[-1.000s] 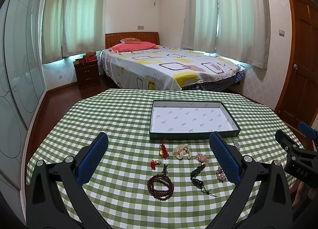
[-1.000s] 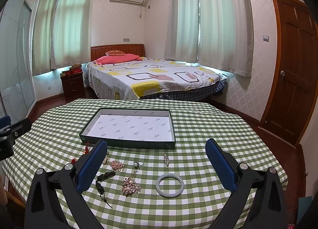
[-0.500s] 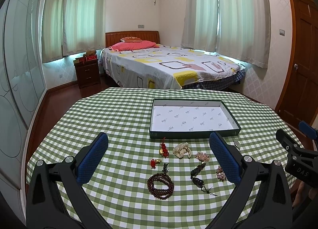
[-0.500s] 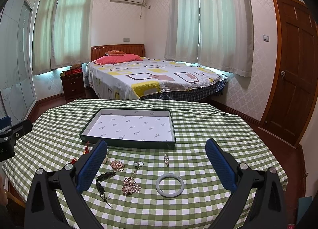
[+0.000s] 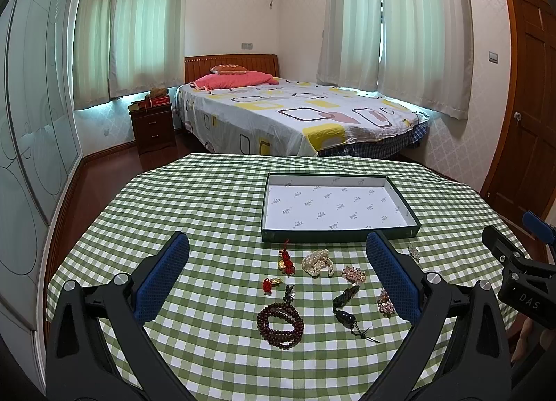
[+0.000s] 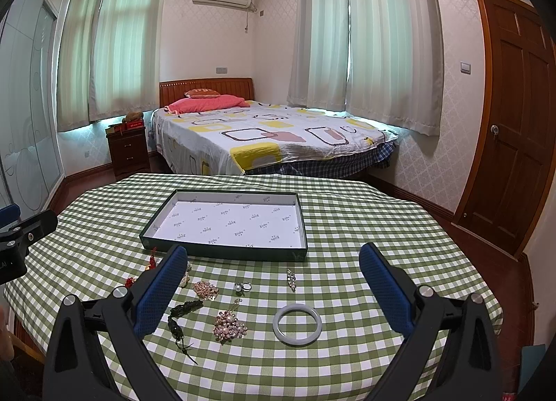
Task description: Organize jewelry
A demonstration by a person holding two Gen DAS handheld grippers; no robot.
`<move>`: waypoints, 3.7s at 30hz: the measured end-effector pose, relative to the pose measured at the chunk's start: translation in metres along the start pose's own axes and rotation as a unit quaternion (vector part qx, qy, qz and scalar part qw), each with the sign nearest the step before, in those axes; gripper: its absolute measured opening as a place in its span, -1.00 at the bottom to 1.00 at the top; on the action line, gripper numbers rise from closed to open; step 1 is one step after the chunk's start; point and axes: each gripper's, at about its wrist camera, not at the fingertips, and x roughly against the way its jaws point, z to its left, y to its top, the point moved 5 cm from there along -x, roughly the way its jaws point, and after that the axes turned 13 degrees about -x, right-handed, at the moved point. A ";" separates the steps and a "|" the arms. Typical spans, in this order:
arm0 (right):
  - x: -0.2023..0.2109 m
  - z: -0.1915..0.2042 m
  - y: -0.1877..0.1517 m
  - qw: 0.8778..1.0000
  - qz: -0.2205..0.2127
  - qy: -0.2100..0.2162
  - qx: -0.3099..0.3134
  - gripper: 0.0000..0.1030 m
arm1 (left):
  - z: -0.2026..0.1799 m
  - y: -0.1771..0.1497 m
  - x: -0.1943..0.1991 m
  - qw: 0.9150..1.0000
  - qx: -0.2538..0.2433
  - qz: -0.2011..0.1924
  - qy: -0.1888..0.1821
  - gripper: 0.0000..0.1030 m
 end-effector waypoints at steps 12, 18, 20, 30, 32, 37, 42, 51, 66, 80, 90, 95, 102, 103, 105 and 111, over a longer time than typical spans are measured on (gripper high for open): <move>0.001 0.000 0.000 1.000 0.000 0.001 0.000 0.88 | 0.000 0.000 0.000 1.000 0.000 0.000 0.000 0.92; 0.001 0.000 0.001 1.000 -0.001 0.001 0.000 0.88 | 0.000 -0.001 0.001 1.000 0.001 0.001 0.000 0.92; 0.001 0.001 0.001 1.000 -0.001 0.001 0.000 0.88 | -0.001 -0.002 0.001 1.000 0.001 0.002 -0.001 0.92; 0.000 0.001 -0.001 1.000 -0.001 0.002 0.001 0.88 | -0.002 -0.006 -0.002 1.000 -0.001 0.003 -0.001 0.92; -0.001 0.002 -0.002 1.000 0.000 0.003 0.001 0.88 | 0.000 -0.009 -0.006 1.000 -0.001 0.001 0.000 0.92; -0.014 -0.003 -0.013 1.000 -0.001 0.007 0.005 0.88 | 0.008 -0.025 -0.032 1.000 0.008 0.011 -0.008 0.92; -0.041 -0.018 -0.040 1.000 0.011 0.006 0.021 0.88 | 0.011 -0.051 -0.063 1.000 0.008 0.027 -0.012 0.92; -0.080 -0.041 -0.078 0.998 0.063 -0.001 0.008 0.88 | -0.004 -0.101 -0.113 0.993 0.001 0.101 -0.063 0.92; -0.114 -0.056 -0.107 0.993 0.114 -0.012 -0.004 0.88 | -0.025 -0.138 -0.154 0.982 -0.022 0.178 -0.064 0.72; -0.130 -0.065 -0.107 0.991 0.131 -0.029 -0.017 0.88 | -0.015 -0.135 -0.149 0.985 -0.012 0.162 -0.061 -0.61; -0.147 -0.074 -0.113 0.986 0.162 -0.043 -0.027 0.86 | -0.013 -0.132 -0.149 0.985 -0.001 0.157 -0.072 -0.76; -0.146 -0.073 -0.112 0.987 0.153 -0.032 -0.024 0.49 | -0.014 -0.132 -0.149 0.985 -0.002 0.156 -0.072 -0.76; -0.142 -0.071 -0.113 0.988 0.148 -0.026 -0.023 0.33 | -0.016 -0.129 -0.146 0.986 -0.004 0.151 -0.072 -0.77; -0.141 -0.070 -0.113 0.989 0.147 -0.025 -0.023 0.33 | -0.017 -0.129 -0.145 0.986 -0.005 0.150 -0.072 -0.77; -0.139 -0.070 -0.114 0.989 0.145 -0.025 -0.024 0.33 | -0.017 -0.127 -0.144 0.987 -0.006 0.146 -0.072 -0.77; -0.131 -0.068 -0.109 0.991 0.131 -0.023 -0.023 0.33 | -0.018 -0.120 -0.137 0.989 -0.011 0.131 -0.070 -0.78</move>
